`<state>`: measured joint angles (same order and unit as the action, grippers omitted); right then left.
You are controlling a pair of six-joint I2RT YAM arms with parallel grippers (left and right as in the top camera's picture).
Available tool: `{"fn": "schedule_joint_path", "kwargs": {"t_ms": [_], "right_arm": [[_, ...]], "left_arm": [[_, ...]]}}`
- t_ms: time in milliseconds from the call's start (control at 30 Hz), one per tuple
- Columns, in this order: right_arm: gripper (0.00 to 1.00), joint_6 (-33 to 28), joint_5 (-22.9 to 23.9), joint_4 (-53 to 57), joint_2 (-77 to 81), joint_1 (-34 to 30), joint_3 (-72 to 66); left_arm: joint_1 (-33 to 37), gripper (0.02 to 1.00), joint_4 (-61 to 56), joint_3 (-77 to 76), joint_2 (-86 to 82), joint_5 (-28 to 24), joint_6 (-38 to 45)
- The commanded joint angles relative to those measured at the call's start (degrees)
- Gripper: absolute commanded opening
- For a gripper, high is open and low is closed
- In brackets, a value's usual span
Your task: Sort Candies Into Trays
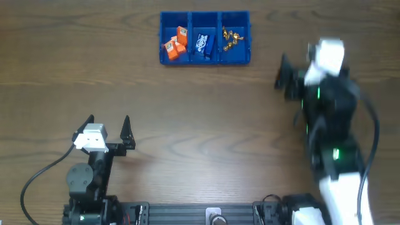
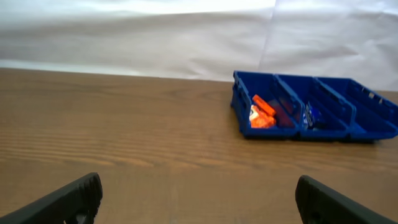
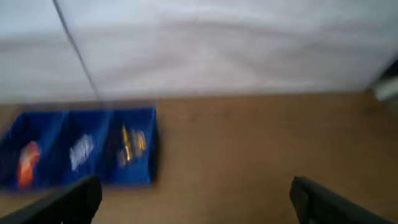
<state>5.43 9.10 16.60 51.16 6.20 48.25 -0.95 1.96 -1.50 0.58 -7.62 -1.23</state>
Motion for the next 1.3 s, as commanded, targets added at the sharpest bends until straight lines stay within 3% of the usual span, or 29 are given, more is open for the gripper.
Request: {"fn": "schedule_joint_path", "kwargs": {"t_ms": [33,100,200,467,1300], "right_arm": [[0.998,-1.22,-0.2,-5.7,-20.17,-1.01,-22.67],[0.998,-1.2,-1.75,-7.02,-28.11,-2.97,-29.51],[0.998,-0.96,-9.35,-9.75,-39.3,-7.21,-38.45],[0.998,-1.07,-9.94,-12.28,-50.95,-7.23,-47.82],[0.998,-1.2,-9.68,-11.89,-50.99,-6.36,-47.8]], "left_arm": [[0.17,0.996,1.79,1.18,-0.22,-1.2,0.42],[0.17,0.998,1.79,1.18,-0.2,-1.2,0.42],[0.17,0.998,1.79,1.18,-0.22,-1.2,0.42],[0.17,0.998,1.79,1.18,-0.22,-1.2,0.42],[0.17,0.996,1.79,1.18,-0.22,-1.2,0.42]]}}
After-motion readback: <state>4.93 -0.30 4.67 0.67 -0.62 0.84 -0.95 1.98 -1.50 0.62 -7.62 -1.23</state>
